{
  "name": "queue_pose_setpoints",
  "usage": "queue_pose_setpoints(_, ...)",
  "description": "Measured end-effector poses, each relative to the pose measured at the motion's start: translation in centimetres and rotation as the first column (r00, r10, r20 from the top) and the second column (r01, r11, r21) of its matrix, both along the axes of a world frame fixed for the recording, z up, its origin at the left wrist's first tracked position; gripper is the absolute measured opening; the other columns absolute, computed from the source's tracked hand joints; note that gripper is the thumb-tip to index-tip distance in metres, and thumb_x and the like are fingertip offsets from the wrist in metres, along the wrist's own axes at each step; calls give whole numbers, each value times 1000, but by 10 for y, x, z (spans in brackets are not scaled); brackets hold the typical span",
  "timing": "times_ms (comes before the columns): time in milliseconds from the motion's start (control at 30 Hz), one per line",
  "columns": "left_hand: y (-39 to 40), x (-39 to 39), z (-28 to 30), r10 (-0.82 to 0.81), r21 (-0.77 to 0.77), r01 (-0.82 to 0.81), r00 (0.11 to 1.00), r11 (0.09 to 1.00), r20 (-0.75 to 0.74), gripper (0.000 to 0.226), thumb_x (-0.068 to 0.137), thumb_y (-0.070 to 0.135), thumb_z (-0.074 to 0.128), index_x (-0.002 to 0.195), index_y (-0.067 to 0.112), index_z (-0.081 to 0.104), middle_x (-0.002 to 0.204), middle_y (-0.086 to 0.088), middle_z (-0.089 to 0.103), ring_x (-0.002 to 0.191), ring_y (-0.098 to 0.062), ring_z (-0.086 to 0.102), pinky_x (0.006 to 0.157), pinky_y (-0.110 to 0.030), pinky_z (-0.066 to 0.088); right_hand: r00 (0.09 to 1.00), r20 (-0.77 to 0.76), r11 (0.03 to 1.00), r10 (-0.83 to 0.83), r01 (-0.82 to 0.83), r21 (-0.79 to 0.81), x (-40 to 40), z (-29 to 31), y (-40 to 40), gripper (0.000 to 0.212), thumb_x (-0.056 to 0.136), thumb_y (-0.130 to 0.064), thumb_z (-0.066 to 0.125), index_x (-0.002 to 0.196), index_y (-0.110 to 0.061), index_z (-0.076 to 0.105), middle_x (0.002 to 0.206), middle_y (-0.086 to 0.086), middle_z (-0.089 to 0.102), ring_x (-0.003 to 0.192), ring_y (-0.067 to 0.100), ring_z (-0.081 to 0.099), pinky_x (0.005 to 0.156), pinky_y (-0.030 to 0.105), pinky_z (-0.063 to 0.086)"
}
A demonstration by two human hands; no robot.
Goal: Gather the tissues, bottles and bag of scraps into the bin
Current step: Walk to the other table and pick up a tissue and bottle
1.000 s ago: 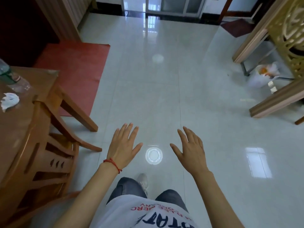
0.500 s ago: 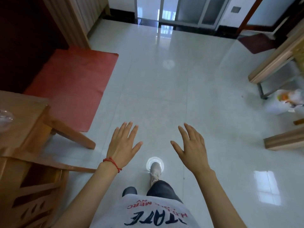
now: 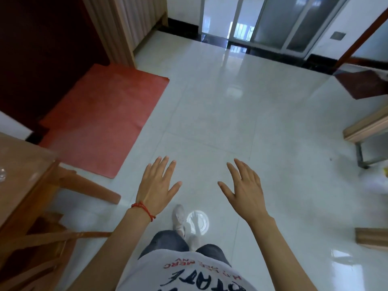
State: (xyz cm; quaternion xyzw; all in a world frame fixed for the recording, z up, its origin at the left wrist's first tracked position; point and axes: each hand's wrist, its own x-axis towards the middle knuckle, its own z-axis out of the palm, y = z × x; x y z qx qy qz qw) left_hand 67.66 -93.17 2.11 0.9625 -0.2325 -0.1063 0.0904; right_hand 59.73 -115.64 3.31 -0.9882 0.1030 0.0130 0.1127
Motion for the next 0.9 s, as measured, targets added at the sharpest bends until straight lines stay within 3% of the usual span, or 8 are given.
queue_pose_setpoints(567,34,134,-3,251,18,-250,968,968,-28,74,93,54,5,124,7,54,126,-18,58,116,-36,55,92,-52,43,968,-2,968,251,-251,3,189,-1,27,65,91,-57,21,127,-12,50,135,14,51,122,33,50,98,47,40)
queue_pose_setpoints(900,86,143,-3,555,19,-555,831,832,-23,67,93,54,8,129,9,44,130,-19,54,119,-36,52,94,-50,44,824,-25,824,567,-567,1,276,-1,87,66,91,-58,19,128,-12,50,136,13,50,123,32,50,99,47,40)
